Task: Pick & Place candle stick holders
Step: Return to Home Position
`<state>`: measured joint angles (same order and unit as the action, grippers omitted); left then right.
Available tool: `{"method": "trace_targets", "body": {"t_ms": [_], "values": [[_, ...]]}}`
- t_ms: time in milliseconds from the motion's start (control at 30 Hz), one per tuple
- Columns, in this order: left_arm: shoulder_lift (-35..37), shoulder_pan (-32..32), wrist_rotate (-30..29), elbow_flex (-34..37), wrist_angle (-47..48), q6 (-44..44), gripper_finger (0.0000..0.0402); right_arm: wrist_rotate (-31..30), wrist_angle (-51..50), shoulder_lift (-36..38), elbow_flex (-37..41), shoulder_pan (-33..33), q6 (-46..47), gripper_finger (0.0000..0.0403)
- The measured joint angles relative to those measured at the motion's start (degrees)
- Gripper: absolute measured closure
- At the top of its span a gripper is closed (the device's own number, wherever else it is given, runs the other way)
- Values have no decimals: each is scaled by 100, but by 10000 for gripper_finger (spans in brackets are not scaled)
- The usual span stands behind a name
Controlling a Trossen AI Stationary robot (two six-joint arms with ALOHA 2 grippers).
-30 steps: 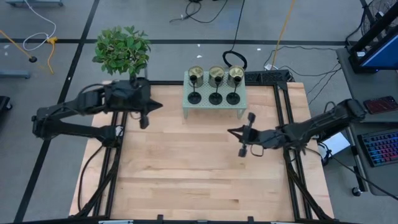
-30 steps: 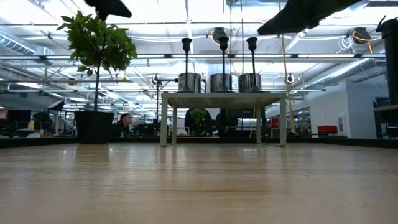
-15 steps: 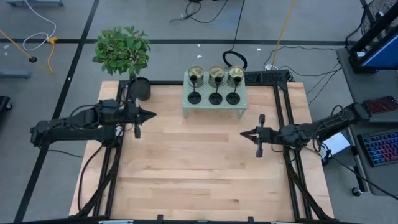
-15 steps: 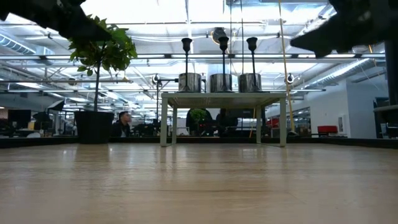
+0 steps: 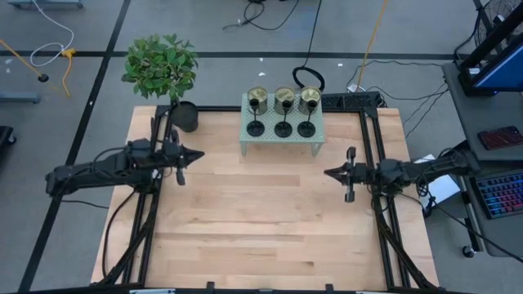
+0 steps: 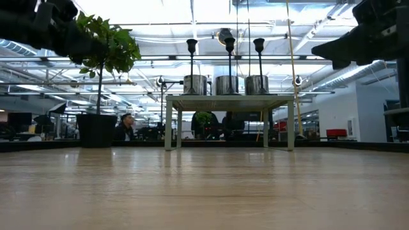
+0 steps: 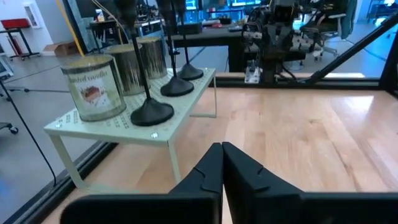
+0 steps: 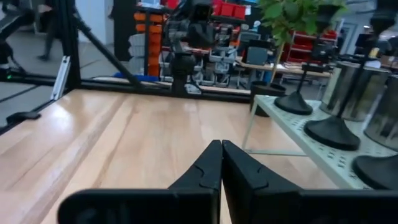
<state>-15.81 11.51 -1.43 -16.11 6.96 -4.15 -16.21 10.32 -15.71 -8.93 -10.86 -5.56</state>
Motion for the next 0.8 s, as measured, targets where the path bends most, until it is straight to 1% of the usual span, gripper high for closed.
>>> {"method": "trace_targets", "body": {"t_ms": [100, 300, 467, 567, 633, 800], "values": [[92, 2, 8, 141, -107, -6, 397, 2, -59, 115, 0, 113, 50, 403], [138, 2, 100, 510, -564, -120, 380, 7, -407, 189, 0, 220, 60, 403], [133, 2, 693, 846, -1037, -168, 394, 45, -476, 191, 0, 243, 373, 403], [133, -1, 980, 1016, -1330, -219, 397, 390, -509, 189, 2, 243, 294, 403], [133, 1, 994, 1111, -1459, -220, 391, 601, -506, 191, 2, 243, 276, 403], [133, 2, 914, 1170, -1617, -354, 382, 595, -561, 257, 4, 268, 32, 403]]}}
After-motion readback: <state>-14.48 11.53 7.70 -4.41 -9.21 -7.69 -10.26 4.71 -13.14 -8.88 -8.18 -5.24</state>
